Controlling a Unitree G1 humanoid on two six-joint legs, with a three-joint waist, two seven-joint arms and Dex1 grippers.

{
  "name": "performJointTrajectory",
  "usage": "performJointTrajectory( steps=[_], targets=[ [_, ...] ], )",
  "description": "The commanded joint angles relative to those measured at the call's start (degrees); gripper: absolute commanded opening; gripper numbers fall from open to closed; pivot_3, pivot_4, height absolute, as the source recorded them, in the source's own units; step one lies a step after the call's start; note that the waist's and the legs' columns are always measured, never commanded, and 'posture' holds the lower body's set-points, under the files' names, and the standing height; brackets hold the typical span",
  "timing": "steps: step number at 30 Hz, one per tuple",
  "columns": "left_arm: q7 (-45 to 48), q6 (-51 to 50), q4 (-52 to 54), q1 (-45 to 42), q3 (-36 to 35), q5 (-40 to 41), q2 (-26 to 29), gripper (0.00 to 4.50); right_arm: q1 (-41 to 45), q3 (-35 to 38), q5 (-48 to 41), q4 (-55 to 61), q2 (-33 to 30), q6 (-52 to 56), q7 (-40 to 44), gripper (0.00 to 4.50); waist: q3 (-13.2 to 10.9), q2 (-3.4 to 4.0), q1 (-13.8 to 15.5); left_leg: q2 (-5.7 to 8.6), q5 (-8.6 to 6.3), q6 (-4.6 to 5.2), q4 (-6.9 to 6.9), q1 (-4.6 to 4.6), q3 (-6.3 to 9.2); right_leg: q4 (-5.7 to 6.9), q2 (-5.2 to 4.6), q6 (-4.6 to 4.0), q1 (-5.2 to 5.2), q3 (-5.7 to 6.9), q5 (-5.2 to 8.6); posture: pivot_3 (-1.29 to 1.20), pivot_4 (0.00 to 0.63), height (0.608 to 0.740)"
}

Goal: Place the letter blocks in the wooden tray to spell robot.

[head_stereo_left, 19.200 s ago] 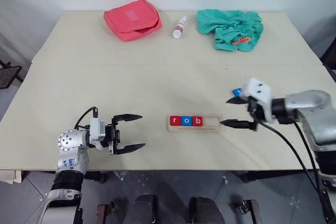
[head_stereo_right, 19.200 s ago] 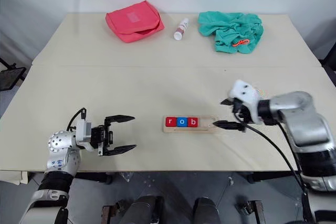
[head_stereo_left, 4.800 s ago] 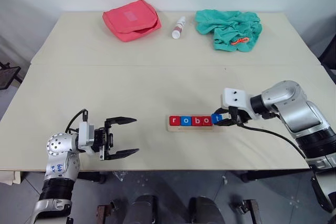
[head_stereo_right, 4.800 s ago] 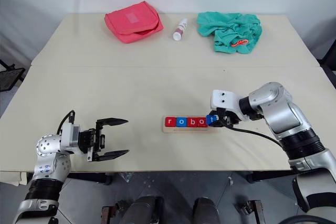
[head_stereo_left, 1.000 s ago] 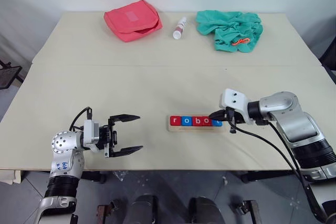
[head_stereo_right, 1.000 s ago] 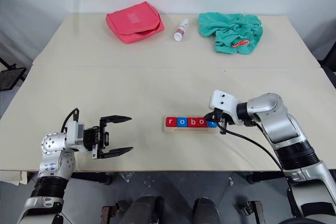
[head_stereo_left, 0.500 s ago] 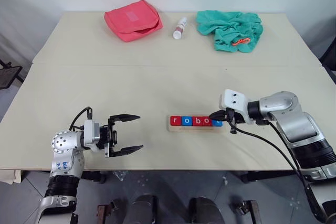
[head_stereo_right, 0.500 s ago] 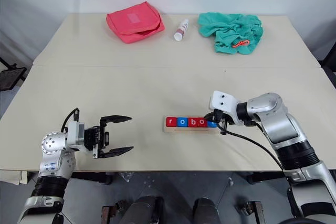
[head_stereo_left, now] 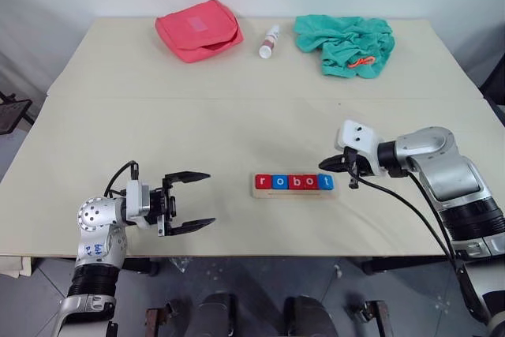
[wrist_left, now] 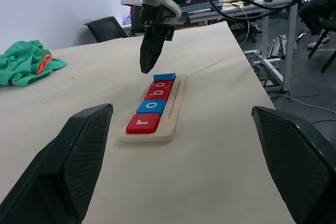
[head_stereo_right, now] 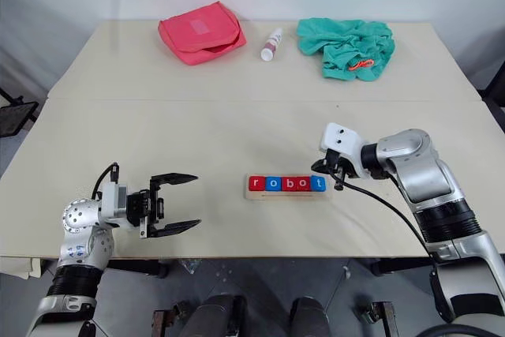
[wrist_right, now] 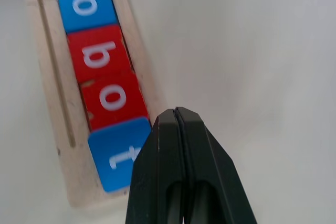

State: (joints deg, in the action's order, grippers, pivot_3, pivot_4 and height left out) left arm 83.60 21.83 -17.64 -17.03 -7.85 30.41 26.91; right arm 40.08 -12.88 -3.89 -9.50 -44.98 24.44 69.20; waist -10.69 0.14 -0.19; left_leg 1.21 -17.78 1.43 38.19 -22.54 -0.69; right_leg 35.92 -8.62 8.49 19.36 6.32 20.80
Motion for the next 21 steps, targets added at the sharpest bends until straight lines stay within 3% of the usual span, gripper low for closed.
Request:
performJointTrajectory(
  steps=[1, 21],
  targets=[
    [-0.4, 0.7, 0.8, 0.2, 0.1, 0.0, -0.3, 4.50, -0.9, 0.3, 0.6, -0.2, -0.7, -2.2, 0.2, 0.02, 0.0, 0.00, 0.0, 0.00, 0.00, 0.00, 0.00, 0.00, 0.00, 0.00, 0.00, 0.00, 0.00, 0.00, 0.00, 0.00, 0.150, 0.740],
    [-0.4, 1.0, -0.1, -0.6, 0.3, -0.3, -0.6, 4.50, -3.2, 3.5, -1.2, 7.0, -1.0, 0.9, -2.6, 0.02, 0.0, 0.00, 0.0, 0.00, 0.00, 0.00, 0.00, 0.00, -0.01, 0.00, 0.00, 0.00, 0.00, 0.00, 0.00, 0.00, 0.150, 0.740]
  ],
)
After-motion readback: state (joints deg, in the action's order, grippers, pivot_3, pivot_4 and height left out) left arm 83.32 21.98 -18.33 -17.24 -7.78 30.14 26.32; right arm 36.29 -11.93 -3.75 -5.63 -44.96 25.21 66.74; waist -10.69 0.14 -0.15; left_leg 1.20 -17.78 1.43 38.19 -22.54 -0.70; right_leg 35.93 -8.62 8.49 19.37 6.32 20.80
